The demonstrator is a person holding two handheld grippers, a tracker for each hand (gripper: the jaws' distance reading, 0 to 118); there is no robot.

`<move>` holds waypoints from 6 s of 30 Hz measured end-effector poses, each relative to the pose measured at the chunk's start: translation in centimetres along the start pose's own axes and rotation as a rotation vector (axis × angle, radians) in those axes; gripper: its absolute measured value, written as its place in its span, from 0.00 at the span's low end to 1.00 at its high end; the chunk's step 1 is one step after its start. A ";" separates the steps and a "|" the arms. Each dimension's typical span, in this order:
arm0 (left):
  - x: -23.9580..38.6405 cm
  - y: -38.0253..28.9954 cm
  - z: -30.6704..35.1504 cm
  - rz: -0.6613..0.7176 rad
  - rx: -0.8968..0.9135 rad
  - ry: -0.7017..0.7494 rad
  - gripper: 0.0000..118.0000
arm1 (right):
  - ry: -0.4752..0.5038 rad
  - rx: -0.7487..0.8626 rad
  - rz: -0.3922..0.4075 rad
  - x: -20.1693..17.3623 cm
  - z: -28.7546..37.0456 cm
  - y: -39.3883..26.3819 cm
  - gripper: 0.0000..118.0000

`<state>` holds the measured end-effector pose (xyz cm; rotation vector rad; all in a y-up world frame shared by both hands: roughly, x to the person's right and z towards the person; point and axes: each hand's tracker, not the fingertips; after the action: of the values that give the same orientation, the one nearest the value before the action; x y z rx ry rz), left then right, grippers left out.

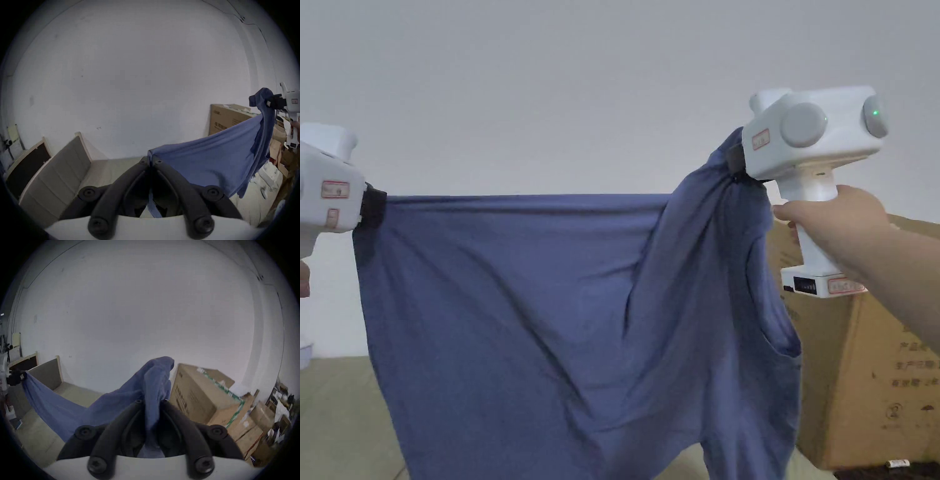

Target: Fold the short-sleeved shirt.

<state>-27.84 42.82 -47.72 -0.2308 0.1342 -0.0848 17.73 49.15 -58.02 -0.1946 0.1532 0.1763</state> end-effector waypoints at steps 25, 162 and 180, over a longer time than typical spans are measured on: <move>4.0 -44.1 10.2 0.217 -0.629 -0.151 0.00 | 0.184 -0.803 -0.296 -2.3 8.8 -51.2 0.07; -8.0 -2.2 -3.3 0.087 -0.145 -0.048 0.01 | 0.045 -0.148 -0.124 1.2 -5.9 0.0 0.00; -7.8 -1.9 -10.4 0.124 0.117 0.038 0.01 | -0.052 0.080 -0.119 -0.6 -12.4 0.9 0.00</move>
<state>-37.17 39.42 -56.37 -0.1042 0.1800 0.0261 15.35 47.43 -70.13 -0.1194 0.0961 0.0567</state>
